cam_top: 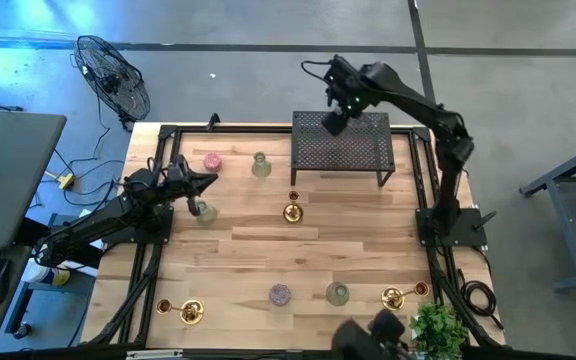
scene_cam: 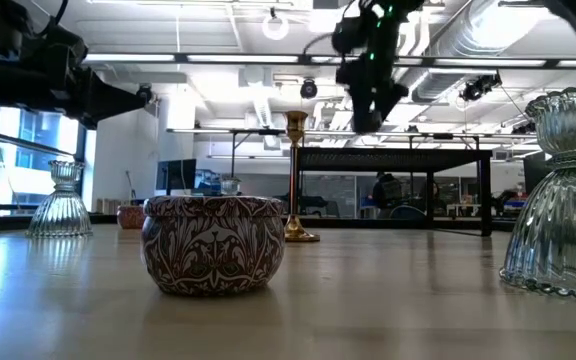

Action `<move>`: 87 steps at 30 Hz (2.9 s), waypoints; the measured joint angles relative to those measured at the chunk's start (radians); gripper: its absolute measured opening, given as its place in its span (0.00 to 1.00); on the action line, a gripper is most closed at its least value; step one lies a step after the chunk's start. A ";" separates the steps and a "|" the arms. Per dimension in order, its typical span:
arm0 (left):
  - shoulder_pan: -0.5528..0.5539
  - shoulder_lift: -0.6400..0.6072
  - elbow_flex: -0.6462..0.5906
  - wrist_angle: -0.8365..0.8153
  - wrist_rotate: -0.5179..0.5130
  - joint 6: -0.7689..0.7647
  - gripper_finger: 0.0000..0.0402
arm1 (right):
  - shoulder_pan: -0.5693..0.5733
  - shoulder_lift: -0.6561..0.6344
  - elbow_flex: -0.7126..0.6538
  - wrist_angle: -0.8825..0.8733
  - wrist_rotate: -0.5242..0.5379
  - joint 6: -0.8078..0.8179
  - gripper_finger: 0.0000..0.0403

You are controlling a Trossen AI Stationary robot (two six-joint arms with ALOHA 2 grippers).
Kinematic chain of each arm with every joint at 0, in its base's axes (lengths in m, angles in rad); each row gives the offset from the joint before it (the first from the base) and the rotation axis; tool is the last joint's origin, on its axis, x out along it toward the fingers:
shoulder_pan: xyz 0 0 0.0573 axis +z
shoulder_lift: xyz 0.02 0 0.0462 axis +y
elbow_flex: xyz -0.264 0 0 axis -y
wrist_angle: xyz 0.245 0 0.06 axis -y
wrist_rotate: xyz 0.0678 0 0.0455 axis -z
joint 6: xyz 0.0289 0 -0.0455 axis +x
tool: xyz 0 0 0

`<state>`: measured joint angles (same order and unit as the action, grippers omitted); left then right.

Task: Pick & Place candle stick holders
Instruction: Put the black patterned candle on the shelf, then put the pink patterned candle on the shelf

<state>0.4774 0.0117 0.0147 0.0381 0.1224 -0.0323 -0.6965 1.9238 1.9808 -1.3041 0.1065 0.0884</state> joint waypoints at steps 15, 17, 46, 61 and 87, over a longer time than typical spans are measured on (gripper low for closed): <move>0.000 0.000 0.000 -0.016 0.001 -0.017 0.00 | -0.065 0.062 0.000 0.046 -0.010 -0.027 0.70; 0.000 0.000 0.000 -0.016 0.001 -0.017 0.00 | -0.073 0.062 0.000 0.045 -0.010 -0.030 0.70; 0.000 0.000 0.000 -0.016 0.001 -0.025 0.00 | -0.102 0.113 0.000 0.048 -0.024 -0.044 0.71; 0.000 0.000 0.000 -0.016 0.002 -0.025 0.00 | -0.093 0.131 0.000 0.044 -0.032 -0.056 0.74; 0.000 0.000 0.000 -0.016 0.001 -0.026 0.00 | -0.062 0.031 0.000 0.044 -0.038 -0.110 0.81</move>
<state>0.4775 0.0117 0.0147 0.0219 0.1234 -0.0582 -0.7586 1.9551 1.9812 -1.2597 0.0682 -0.0216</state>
